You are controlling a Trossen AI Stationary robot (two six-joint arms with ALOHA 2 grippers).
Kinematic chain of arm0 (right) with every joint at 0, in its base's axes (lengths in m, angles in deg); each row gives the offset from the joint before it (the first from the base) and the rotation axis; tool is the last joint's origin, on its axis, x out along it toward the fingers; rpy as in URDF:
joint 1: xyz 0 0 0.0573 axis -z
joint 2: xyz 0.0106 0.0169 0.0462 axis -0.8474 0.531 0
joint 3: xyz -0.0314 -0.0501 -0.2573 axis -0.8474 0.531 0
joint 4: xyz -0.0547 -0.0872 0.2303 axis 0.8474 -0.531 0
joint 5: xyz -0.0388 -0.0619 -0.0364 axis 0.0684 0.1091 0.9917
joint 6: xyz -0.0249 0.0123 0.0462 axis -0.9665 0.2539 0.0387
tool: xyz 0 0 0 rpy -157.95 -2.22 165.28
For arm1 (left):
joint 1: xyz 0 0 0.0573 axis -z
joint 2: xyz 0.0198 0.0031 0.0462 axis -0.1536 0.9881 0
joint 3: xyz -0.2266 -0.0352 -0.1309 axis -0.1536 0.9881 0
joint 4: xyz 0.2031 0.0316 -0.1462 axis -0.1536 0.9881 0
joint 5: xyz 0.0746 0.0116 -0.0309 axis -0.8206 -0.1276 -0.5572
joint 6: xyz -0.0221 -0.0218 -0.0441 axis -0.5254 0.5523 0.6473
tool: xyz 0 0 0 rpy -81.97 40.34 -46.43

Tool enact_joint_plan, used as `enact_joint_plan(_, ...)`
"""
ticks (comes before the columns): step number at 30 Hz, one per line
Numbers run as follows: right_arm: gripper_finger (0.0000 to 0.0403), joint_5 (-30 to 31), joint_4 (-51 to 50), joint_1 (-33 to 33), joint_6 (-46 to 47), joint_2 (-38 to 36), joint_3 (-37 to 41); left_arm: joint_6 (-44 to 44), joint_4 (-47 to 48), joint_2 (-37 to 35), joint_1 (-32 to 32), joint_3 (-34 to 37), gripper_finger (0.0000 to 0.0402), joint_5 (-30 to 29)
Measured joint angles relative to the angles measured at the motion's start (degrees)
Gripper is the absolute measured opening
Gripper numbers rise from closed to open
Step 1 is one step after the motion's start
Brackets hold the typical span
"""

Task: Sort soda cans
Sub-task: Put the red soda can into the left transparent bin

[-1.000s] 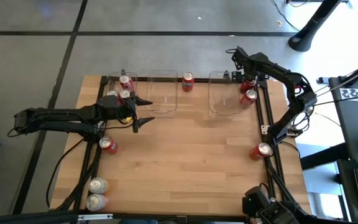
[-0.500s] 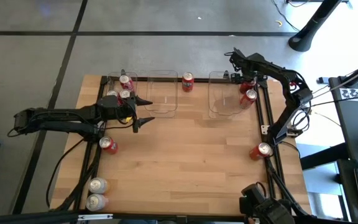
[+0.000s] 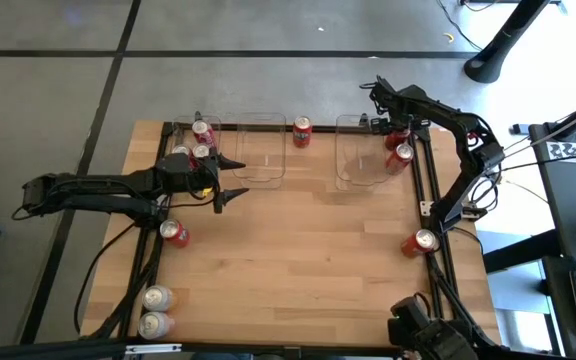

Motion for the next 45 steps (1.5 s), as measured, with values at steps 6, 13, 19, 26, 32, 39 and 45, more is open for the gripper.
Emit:
enact_joint_plan(6,0.0291,-0.43,-1.71,-0.11,-1.23,-3.26,-2.68,-0.28,-0.02,0.00,0.01,0.00,0.0349,0.00)
enact_joint_plan(13,0.0291,-0.03,-4.57,-1.35,-2.46,-6.33,-8.72,0.36,0.09,0.00,0.01,0.00,0.0349,0.00)
enact_joint_plan(19,0.0290,0.26,-7.69,-4.26,-4.53,-7.35,-15.52,1.52,0.27,0.00,0.00,0.00,0.0349,0.00)
enact_joint_plan(26,0.0288,0.57,-7.60,-10.36,-7.17,-7.53,-22.83,1.53,1.44,0.00,-0.01,0.00,0.0349,0.00)
enact_joint_plan(32,0.0288,0.94,-6.94,-15.62,-7.62,-7.58,-28.42,1.44,1.42,-0.04,-0.01,0.00,0.0349,0.00)
enact_joint_plan(39,0.0288,-3.80,-0.25,-23.98,-12.70,-7.60,-29.59,1.52,1.47,-0.04,0.01,-0.12,0.0349,0.00)
enact_joint_plan(45,0.0288,-4.06,3.92,-35.22,-17.84,-7.27,-28.54,2.12,2.32,-0.07,0.00,-0.17,0.0349,0.00)
